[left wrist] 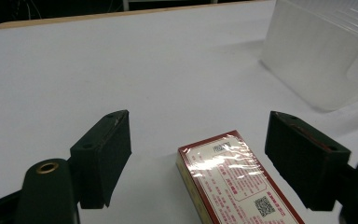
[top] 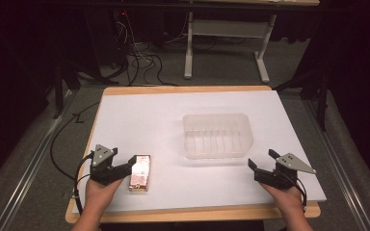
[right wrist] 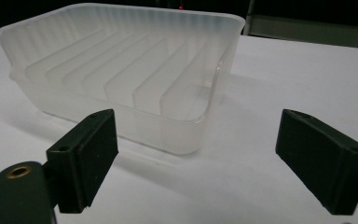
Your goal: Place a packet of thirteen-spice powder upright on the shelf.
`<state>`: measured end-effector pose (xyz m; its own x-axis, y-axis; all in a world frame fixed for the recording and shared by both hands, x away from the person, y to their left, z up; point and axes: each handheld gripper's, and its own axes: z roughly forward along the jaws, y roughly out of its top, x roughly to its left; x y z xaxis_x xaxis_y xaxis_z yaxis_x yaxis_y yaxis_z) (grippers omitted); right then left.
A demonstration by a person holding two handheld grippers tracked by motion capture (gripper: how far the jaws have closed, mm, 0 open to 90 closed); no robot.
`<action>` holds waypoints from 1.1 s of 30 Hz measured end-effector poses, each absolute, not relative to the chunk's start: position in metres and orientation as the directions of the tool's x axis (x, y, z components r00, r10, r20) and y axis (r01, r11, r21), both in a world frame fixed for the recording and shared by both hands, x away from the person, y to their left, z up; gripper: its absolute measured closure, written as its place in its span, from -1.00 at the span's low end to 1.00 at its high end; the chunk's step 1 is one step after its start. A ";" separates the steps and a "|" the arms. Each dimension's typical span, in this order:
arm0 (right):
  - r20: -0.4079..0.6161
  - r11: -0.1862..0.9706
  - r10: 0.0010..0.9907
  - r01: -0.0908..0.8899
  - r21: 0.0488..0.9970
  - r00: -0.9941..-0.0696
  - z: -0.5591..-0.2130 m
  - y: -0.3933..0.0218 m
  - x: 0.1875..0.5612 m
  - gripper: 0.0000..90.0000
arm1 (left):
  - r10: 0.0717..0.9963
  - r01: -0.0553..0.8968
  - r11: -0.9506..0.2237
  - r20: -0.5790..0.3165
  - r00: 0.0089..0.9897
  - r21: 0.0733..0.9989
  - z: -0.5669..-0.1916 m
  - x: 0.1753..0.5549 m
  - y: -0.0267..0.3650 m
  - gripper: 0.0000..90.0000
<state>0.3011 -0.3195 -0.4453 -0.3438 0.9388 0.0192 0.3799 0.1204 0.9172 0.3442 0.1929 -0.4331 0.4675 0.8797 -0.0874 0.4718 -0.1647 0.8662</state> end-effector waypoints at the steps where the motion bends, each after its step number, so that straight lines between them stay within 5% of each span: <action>1: 0.017 0.126 0.937 0.384 0.915 -0.348 -0.446 -0.319 0.301 -0.80 | 0.879 0.471 -0.166 -0.086 0.469 0.866 -0.433 0.344 0.192 -0.50; 13: 0.032 0.088 0.948 0.360 0.929 -0.316 -0.435 -0.322 0.295 -1.00 | 0.872 0.455 -0.196 -0.058 0.487 0.869 -0.432 0.337 0.184 -0.56; 21: 0.011 0.107 0.948 0.353 0.929 -0.317 -0.435 -0.326 0.294 -1.00 | 0.865 0.471 -0.165 -0.103 0.491 0.866 -0.432 0.338 0.184 -0.36; 33: 0.025 0.095 0.949 0.361 0.928 -0.314 -0.436 -0.330 0.294 -1.00 | 0.815 0.509 -0.241 -0.113 0.569 0.826 -0.437 0.308 0.168 0.89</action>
